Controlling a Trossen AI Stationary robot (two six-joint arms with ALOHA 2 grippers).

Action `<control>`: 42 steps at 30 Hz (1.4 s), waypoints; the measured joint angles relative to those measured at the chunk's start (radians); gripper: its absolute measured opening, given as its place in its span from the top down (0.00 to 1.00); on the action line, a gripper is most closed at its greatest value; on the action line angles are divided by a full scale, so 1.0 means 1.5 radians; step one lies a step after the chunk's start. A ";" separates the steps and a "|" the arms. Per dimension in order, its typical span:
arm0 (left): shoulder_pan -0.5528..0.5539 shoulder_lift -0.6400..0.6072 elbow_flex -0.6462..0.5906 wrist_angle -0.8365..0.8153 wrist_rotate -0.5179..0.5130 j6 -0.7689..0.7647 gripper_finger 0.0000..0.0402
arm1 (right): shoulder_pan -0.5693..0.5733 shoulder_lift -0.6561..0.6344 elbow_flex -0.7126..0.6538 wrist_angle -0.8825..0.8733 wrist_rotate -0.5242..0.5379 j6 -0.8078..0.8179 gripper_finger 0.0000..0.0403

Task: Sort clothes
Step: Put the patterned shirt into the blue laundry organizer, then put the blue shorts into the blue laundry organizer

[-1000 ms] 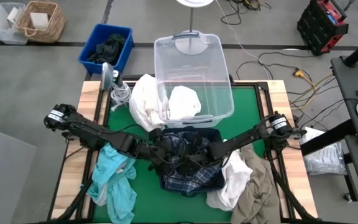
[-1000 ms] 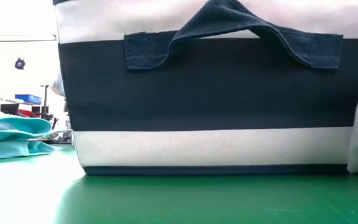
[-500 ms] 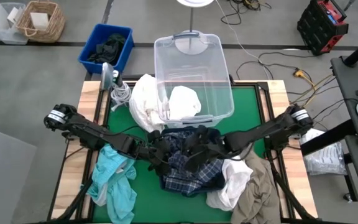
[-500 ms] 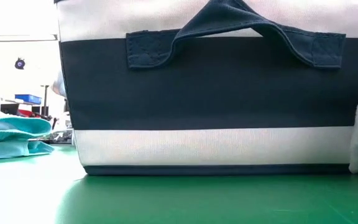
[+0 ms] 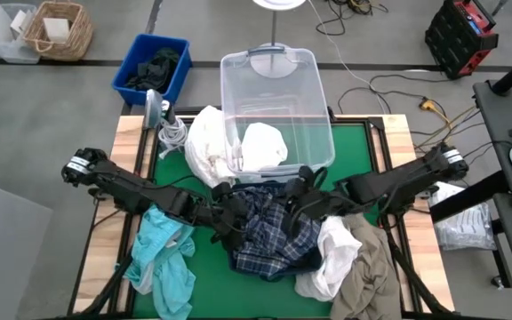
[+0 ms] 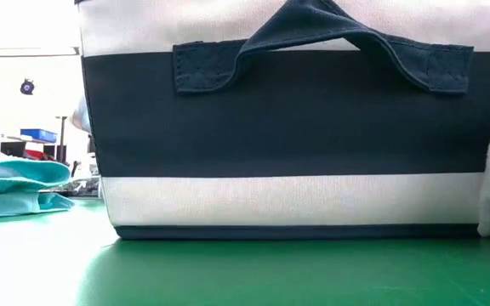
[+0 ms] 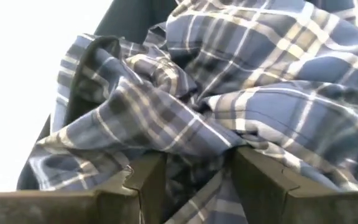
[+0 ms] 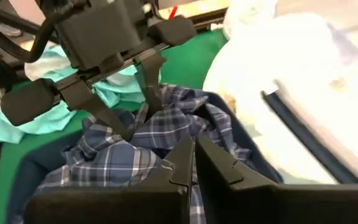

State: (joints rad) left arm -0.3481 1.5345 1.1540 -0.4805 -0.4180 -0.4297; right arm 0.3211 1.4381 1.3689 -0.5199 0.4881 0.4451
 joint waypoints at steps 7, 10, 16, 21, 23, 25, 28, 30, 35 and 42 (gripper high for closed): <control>0.000 0.001 0.088 -0.150 0.097 -0.030 0.61 | 0.000 -0.050 0.000 -0.006 -0.005 0.000 0.97; -0.002 0.001 0.143 -0.243 0.112 -0.029 0.61 | 0.000 -0.064 0.000 -0.007 -0.026 0.000 0.97; -0.005 0.001 0.243 -0.389 0.101 -0.022 0.61 | 0.000 -0.068 0.000 -0.023 -0.029 0.008 0.97; -0.038 -0.010 0.289 -0.549 0.104 -0.075 0.61 | 0.001 -0.067 0.001 -0.037 -0.046 0.011 0.97; -0.061 -0.015 0.288 -0.621 0.105 -0.140 0.61 | 0.001 -0.067 0.001 -0.043 -0.052 0.014 0.97; -0.092 -0.020 0.282 -0.672 0.103 -0.221 0.61 | 0.001 -0.069 0.001 -0.045 -0.053 0.019 0.97; -0.144 -0.023 0.267 -0.710 0.098 -0.323 0.61 | 0.001 -0.072 0.001 -0.045 -0.053 0.018 0.97; -0.171 -0.023 0.249 -0.710 0.098 -0.369 0.61 | 0.001 -0.072 0.001 -0.045 -0.052 0.012 0.97; -0.211 -0.021 0.180 -0.710 0.126 -0.464 0.61 | -0.001 -0.072 0.001 -0.045 -0.046 0.009 0.97; -0.237 -0.021 0.056 -0.703 0.222 -0.564 0.61 | -0.001 -0.072 0.001 -0.045 -0.040 -0.010 0.97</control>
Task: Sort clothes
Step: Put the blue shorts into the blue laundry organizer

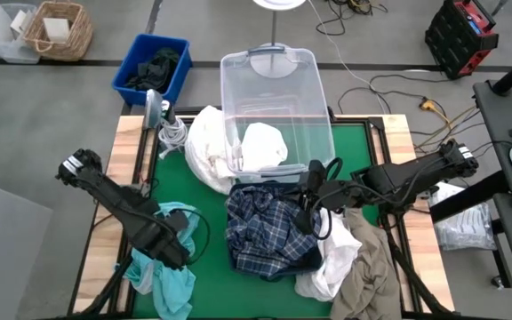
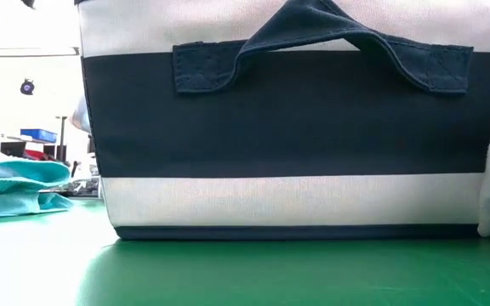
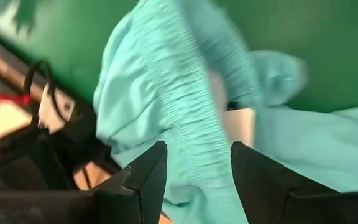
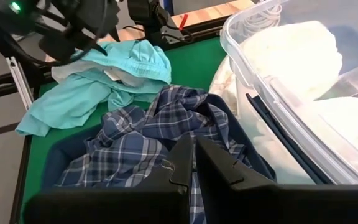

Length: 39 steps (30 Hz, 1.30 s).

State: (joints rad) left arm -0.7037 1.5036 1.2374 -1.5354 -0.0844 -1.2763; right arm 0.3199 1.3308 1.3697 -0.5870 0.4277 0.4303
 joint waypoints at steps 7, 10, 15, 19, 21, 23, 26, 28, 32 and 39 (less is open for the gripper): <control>0.000 0.000 -0.056 0.007 0.034 -0.074 0.61 | 0.000 0.000 0.000 0.000 0.001 -0.002 0.96; 0.000 0.000 -0.058 0.030 0.036 -0.103 0.61 | 0.000 0.000 0.000 0.000 0.001 -0.002 0.94; 0.003 0.007 -0.070 0.068 0.110 -0.140 0.61 | -0.001 0.000 0.000 0.000 0.002 -0.001 0.85; 0.003 0.018 -0.086 0.104 0.121 -0.181 0.61 | -0.003 0.000 0.000 0.000 0.011 -0.001 0.78; 0.003 0.027 -0.100 0.101 0.121 -0.187 0.61 | -0.005 0.000 0.000 0.001 0.014 -0.001 0.74; 0.003 0.033 -0.110 0.103 0.125 -0.188 0.61 | -0.006 0.000 0.000 0.001 0.015 0.000 0.71; 0.003 0.050 -0.133 0.101 0.128 -0.199 0.61 | -0.007 0.000 0.000 0.003 0.015 0.000 0.66; 0.003 0.059 -0.151 0.110 0.134 -0.195 0.61 | -0.008 0.000 0.000 0.008 0.015 0.002 0.64; 0.003 0.068 -0.185 0.175 0.137 -0.147 0.61 | -0.010 -0.003 0.001 0.017 0.014 0.006 0.60; 0.000 0.068 -0.217 0.256 0.135 -0.074 0.85 | -0.029 -0.009 0.029 0.008 0.014 0.029 0.58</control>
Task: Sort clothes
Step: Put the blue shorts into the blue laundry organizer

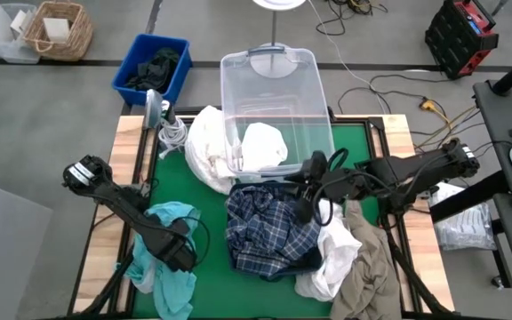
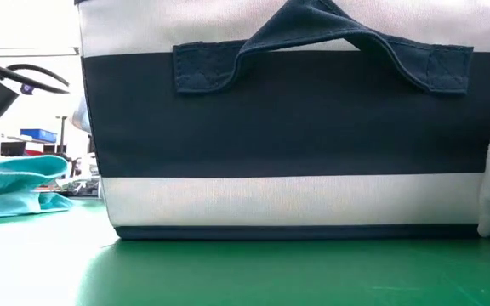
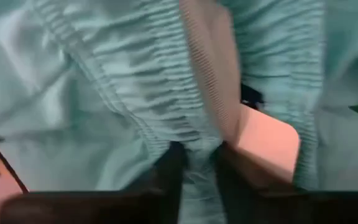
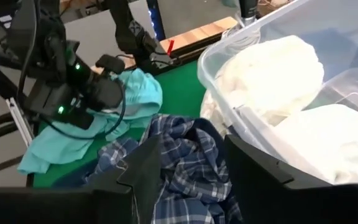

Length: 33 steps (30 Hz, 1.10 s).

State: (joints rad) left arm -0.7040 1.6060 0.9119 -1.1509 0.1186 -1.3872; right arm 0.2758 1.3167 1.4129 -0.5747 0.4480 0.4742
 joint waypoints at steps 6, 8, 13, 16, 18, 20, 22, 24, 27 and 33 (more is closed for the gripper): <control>0.000 -0.003 0.020 0.013 0.015 0.142 0.99 | -0.016 0.000 0.016 -0.002 -0.002 0.004 0.62; 0.000 -0.006 0.045 0.015 0.036 0.207 0.99 | -0.017 0.000 0.016 -0.003 -0.002 0.005 0.64; 0.000 -0.030 0.150 0.001 0.070 0.332 1.00 | -0.017 0.000 0.016 -0.016 -0.002 0.007 0.67; 0.000 -0.051 0.226 -0.017 0.073 0.343 1.00 | -0.017 0.001 0.016 -0.017 -0.002 0.004 0.69; 0.000 -0.066 0.281 -0.035 0.078 0.333 1.00 | -0.017 0.001 0.016 -0.017 -0.002 -0.009 0.70; -0.001 -0.075 0.342 -0.073 0.076 0.301 1.00 | -0.017 0.000 0.016 -0.017 -0.005 -0.029 0.70; -0.003 -0.081 0.405 -0.125 0.074 0.261 1.00 | -0.017 0.000 0.016 -0.007 -0.017 -0.050 0.71; -0.003 -0.082 0.477 -0.182 0.073 0.213 1.00 | -0.017 0.000 0.016 0.028 -0.051 -0.082 0.70; -0.005 -0.080 0.594 -0.249 0.043 0.153 1.00 | -0.017 0.000 0.016 0.099 -0.095 -0.130 0.68; -0.024 -0.058 0.800 -0.273 -0.162 0.155 1.00 | -0.018 0.009 0.021 0.208 -0.110 -0.219 0.61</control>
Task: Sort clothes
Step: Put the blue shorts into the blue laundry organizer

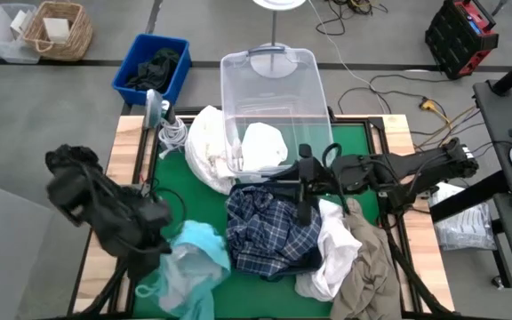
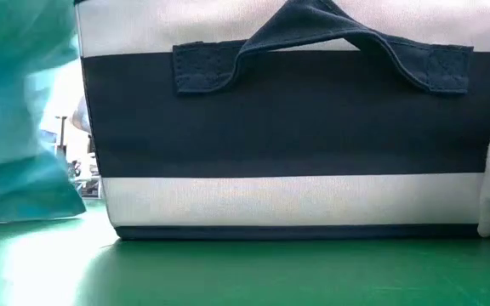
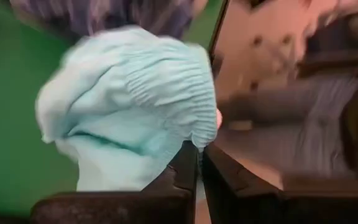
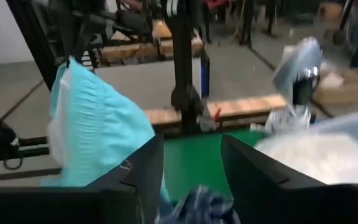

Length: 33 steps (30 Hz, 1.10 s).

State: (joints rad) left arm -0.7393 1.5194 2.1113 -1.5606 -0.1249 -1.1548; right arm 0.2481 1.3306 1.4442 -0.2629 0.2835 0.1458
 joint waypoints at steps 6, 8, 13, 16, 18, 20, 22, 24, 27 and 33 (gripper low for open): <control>0.007 0.031 0.134 -0.007 -0.086 0.077 1.00 | -0.008 0.058 0.093 0.025 0.002 -0.069 0.51; 0.010 0.035 0.158 -0.008 -0.115 0.103 1.00 | -0.013 0.079 0.127 0.017 0.002 -0.071 0.48; 0.022 0.021 0.157 -0.008 -0.274 0.082 1.00 | -0.016 0.146 0.247 -0.004 -0.018 -0.097 0.42; 0.033 0.019 0.160 0.001 -0.361 0.082 1.00 | -0.015 0.202 0.343 -0.069 -0.033 -0.104 0.39; 0.049 0.019 0.163 -0.007 -0.389 0.069 1.00 | -0.017 0.241 0.410 -0.128 -0.036 -0.102 0.37; 0.066 0.018 0.162 -0.007 -0.413 0.057 1.00 | -0.021 0.281 0.477 -0.174 -0.035 -0.102 0.35; 0.086 0.020 0.161 -0.007 -0.416 0.056 1.00 | -0.025 0.317 0.539 -0.212 -0.033 -0.105 0.33; 0.108 0.021 0.161 -0.007 -0.413 0.066 1.00 | -0.032 0.352 0.600 -0.236 -0.032 -0.105 0.30; 0.134 0.021 0.157 -0.007 -0.374 0.099 1.00 | -0.045 0.360 0.590 -0.196 -0.037 -0.094 0.28; 0.145 0.027 0.153 -0.007 -0.347 0.149 1.00 | -0.075 0.361 0.578 -0.185 -0.066 -0.069 0.26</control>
State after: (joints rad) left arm -0.5216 1.5599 2.3413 -1.5707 -0.6456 -0.9316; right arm 0.1359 1.8725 2.3112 -0.5404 0.1841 0.0427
